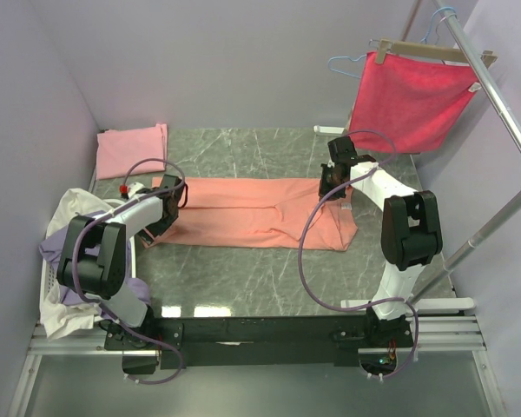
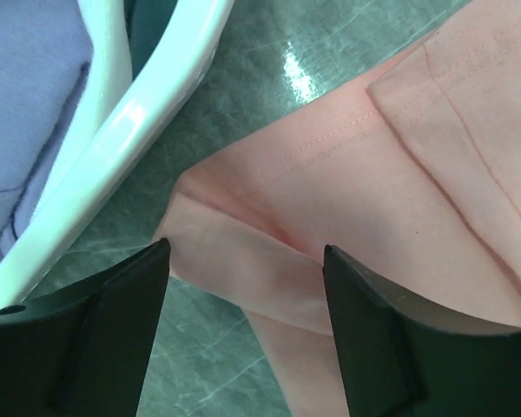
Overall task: Fold and stack the t-shirts
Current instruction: Fold the other side of the tshirt into a rectangle
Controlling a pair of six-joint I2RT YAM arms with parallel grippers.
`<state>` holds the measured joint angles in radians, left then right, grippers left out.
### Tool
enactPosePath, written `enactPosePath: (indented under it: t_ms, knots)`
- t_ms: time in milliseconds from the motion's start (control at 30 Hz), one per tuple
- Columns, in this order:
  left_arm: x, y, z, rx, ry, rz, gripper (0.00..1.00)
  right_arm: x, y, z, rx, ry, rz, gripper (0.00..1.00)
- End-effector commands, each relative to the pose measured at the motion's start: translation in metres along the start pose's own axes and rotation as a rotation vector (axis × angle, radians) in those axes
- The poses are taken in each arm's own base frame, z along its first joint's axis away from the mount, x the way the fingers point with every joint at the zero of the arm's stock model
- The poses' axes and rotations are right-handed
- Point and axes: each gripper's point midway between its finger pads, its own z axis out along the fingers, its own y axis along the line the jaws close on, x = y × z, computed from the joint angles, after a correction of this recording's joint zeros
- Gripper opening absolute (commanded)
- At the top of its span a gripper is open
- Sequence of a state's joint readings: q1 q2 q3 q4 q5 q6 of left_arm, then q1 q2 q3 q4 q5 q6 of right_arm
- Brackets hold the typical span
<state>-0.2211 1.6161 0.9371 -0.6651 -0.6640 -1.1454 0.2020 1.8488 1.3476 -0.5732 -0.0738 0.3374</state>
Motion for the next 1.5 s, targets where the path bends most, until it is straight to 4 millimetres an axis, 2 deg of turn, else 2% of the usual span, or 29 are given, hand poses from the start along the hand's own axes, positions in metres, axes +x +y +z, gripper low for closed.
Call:
enactPosePath:
  t_ms: [0,233,333,400,567,600,800,933,1167,1333,1433,1467]
  knots:
    - [-0.025,-0.002,-0.01,0.01,-0.058,-0.036,0.76,-0.003,0.0,-0.001,-0.016,-0.018,-0.015,0.0]
    - [-0.021,0.011,0.009,-0.047,-0.038,-0.028,0.65,-0.003,0.0,0.0,-0.019,-0.012,-0.019,0.0]
    - [-0.019,0.009,0.013,-0.052,-0.033,-0.023,0.62,-0.002,0.0,-0.001,-0.02,-0.013,-0.022,0.0]
    - [-0.02,0.005,0.014,-0.044,-0.032,-0.019,0.56,-0.003,0.0,0.0,-0.019,-0.012,-0.021,0.0]
    - [-0.015,0.005,0.019,-0.059,-0.02,0.005,0.5,-0.001,-0.001,0.001,-0.014,-0.007,-0.023,0.0]
    - [-0.015,0.005,0.019,-0.057,-0.017,0.005,0.45,-0.001,-0.001,0.002,-0.014,-0.007,-0.023,0.0]
    - [-0.016,0.006,0.017,-0.05,-0.018,0.005,0.24,-0.002,0.0,0.003,-0.015,-0.005,-0.025,0.0]
    - [-0.028,0.003,0.008,-0.029,-0.04,-0.009,0.15,-0.001,-0.001,0.004,-0.015,-0.002,-0.023,0.0]
    - [-0.054,0.001,-0.01,-0.018,-0.088,0.018,0.13,0.0,-0.004,0.003,-0.002,-0.003,-0.021,0.0]
    - [-0.07,-0.015,-0.012,-0.01,-0.11,0.073,0.11,0.001,-0.007,0.003,0.016,-0.004,-0.019,0.0]
    - [-0.072,-0.016,-0.007,-0.05,-0.113,0.124,0.16,0.0,-0.011,0.001,0.039,-0.008,-0.018,0.0]
    - [-0.073,-0.014,-0.007,-0.067,-0.118,0.134,0.25,0.0,-0.011,0.0,0.041,-0.013,-0.019,0.0]
